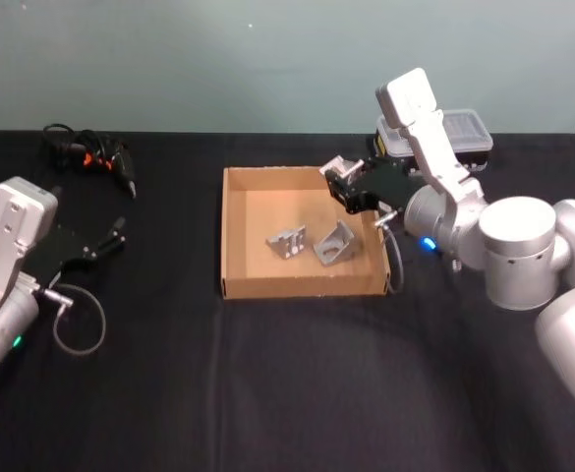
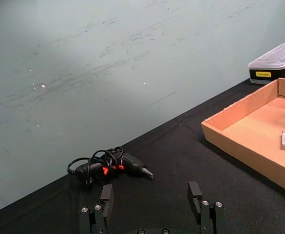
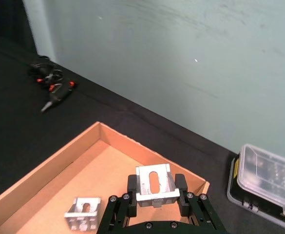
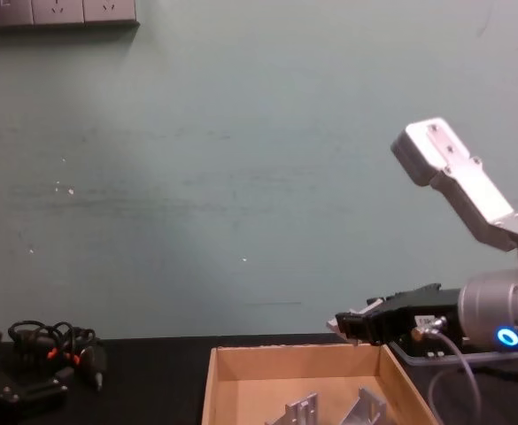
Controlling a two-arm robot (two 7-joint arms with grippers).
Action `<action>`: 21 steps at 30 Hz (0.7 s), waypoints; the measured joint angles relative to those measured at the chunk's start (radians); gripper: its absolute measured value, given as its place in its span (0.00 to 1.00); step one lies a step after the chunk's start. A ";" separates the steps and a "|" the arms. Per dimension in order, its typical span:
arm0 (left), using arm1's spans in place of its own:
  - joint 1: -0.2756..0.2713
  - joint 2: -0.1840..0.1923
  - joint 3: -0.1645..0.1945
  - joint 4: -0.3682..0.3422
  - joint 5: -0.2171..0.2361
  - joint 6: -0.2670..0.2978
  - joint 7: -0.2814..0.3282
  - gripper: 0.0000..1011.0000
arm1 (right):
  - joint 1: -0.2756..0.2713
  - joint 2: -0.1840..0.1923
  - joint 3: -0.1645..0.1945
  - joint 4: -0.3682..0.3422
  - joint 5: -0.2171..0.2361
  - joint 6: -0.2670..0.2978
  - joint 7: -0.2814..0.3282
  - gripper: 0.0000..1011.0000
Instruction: Use one hand to pick up the angle iron from the table and place it into the box.
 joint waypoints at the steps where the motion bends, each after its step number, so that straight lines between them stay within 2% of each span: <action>1: 0.000 0.000 0.000 0.000 0.000 0.000 0.000 0.99 | 0.003 -0.007 0.003 0.011 0.000 0.001 -0.005 0.45; 2: 0.000 0.000 0.000 0.000 0.000 0.000 0.000 0.99 | 0.012 -0.023 0.007 0.037 -0.002 0.003 -0.012 0.45; 10: 0.000 0.000 0.000 0.000 0.000 0.000 0.000 0.99 | 0.061 -0.078 0.016 0.170 -0.025 -0.005 -0.026 0.45; 21: 0.000 0.000 0.000 0.000 0.000 0.000 0.000 0.99 | 0.091 -0.112 0.016 0.261 -0.057 -0.027 -0.009 0.45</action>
